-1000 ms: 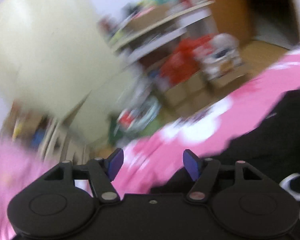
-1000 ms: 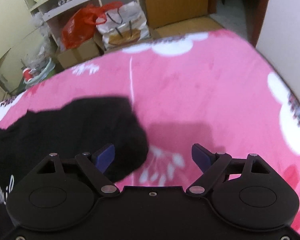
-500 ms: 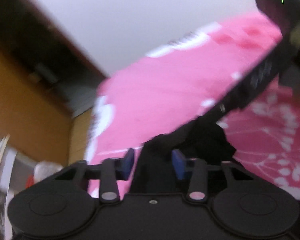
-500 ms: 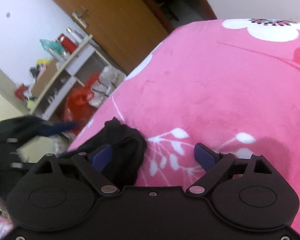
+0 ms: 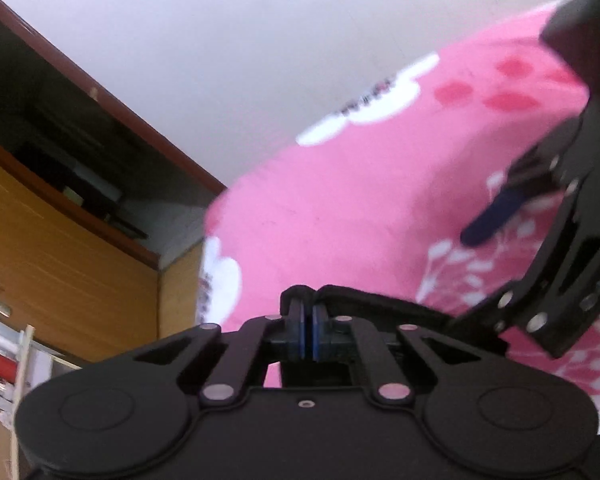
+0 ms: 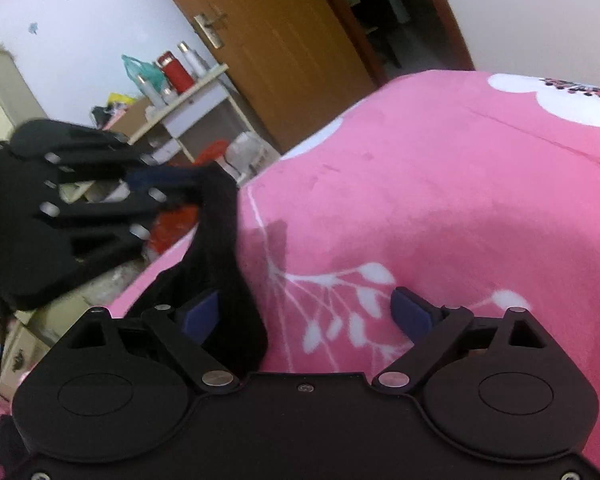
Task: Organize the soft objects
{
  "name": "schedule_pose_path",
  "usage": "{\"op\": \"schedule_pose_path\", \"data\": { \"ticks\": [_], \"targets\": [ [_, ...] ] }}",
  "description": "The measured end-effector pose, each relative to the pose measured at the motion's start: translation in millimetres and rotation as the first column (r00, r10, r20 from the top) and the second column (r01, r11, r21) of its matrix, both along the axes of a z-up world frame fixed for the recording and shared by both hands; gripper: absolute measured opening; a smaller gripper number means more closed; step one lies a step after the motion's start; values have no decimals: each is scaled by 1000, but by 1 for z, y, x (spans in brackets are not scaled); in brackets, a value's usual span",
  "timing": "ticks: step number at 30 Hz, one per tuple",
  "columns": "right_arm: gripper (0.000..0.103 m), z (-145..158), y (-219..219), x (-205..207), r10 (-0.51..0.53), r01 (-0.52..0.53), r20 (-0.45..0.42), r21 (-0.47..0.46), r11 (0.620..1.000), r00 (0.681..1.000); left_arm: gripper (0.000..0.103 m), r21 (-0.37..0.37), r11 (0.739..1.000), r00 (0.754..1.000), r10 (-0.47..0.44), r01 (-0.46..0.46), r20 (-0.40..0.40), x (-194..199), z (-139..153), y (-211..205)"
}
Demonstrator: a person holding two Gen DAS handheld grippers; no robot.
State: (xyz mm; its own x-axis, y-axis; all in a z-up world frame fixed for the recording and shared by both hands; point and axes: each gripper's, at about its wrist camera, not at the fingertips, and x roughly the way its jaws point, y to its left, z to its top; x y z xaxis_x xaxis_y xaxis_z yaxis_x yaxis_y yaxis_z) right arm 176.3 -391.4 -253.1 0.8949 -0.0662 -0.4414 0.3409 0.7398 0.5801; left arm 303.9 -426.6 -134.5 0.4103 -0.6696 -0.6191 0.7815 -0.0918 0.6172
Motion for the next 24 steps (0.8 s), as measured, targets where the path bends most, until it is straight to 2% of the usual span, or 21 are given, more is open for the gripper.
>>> {"op": "schedule_pose_path", "data": {
  "ticks": [3,7,9,10,11,14,18,20,22,24],
  "targets": [
    [92,3,2,-4,63,-64,65,21,998,996,3,1,999,999,37,-37,2,-1,17,5],
    [92,17,13,-6,134,-135,153,-2,991,979,3,-2,1000,999,24,-24,38,-12,30,20],
    [84,17,12,-5,144,-145,158,-1,989,977,3,-3,1000,999,16,-16,43,-15,31,23],
    [62,14,9,-4,154,-160,167,24,987,974,3,-2,1000,999,16,-15,43,-16,31,25],
    [36,12,6,-4,160,-171,172,47,984,972,3,4,1000,999,18,-18,42,-18,33,27],
    [14,8,0,-5,163,-179,164,91,980,973,3,25,999,999,28,-29,45,-18,32,30],
    [13,13,-7,-13,115,-128,142,85,988,983,4,41,997,997,68,-70,44,-6,21,20],
    [13,13,-10,-16,95,-107,127,91,990,987,4,40,995,996,87,-88,29,3,6,6],
    [15,9,-11,-10,93,-101,82,94,990,992,9,41,994,994,106,-106,14,13,-10,-9],
    [17,5,-11,-3,88,-90,25,96,991,996,19,31,993,992,116,-117,45,17,-29,-24]
  ]
}}
